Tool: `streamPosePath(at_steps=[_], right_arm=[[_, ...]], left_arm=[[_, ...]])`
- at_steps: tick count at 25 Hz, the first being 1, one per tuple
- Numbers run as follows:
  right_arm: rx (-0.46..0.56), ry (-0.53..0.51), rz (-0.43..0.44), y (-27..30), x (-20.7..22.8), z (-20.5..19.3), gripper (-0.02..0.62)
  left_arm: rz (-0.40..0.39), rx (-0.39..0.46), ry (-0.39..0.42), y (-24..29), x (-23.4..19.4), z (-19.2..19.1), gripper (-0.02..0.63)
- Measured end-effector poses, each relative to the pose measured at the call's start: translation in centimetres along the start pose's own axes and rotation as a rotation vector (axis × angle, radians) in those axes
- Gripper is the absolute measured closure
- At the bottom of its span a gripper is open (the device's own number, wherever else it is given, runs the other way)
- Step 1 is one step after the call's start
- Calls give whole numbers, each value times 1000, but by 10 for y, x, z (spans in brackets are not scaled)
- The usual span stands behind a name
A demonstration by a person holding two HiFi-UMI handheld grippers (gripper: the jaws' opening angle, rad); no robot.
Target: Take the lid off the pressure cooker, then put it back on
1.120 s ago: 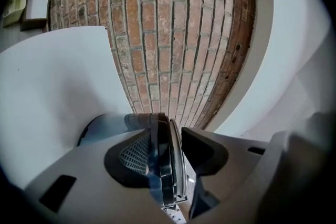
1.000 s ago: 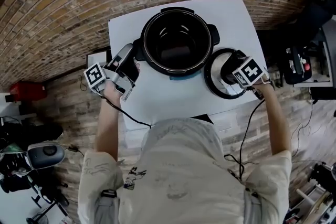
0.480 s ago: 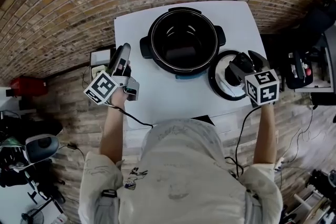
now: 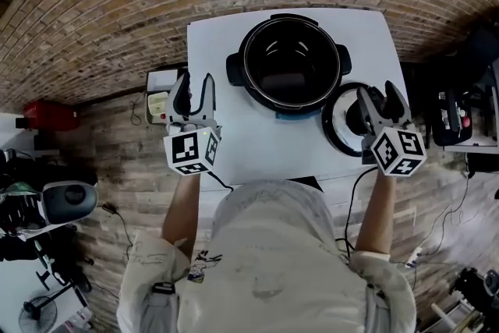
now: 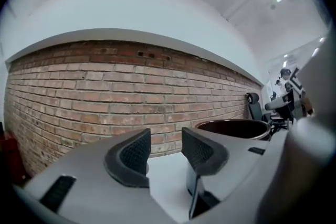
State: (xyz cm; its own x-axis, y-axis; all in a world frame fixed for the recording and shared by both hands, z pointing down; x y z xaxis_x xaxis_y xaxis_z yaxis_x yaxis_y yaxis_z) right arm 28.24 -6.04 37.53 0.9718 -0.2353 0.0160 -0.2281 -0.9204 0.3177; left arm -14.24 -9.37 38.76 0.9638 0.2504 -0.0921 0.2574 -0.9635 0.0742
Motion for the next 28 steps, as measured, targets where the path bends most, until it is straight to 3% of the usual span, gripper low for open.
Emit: streamPosePath(at_steps=[4, 28], right_arm=[[43, 71, -7, 0, 0, -3, 243], [-14, 12, -16, -5, -11, -13, 239]], left_arm=[[40, -26, 10, -8, 5, -16, 407], [5, -44, 2, -15, 7, -24, 407]])
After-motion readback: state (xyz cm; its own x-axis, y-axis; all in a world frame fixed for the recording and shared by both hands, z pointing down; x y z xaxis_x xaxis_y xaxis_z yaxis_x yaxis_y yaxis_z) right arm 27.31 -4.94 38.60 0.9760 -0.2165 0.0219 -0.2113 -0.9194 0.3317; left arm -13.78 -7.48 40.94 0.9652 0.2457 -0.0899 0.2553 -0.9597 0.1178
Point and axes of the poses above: the fingertips, and each gripper's own axes: y forward along the fingers, x to its right, z out of its top, the point moved 8 cm from there along -y, backward along the fingers, and after that the axes turned 7 degrees about -y, right-handed, at the moved point
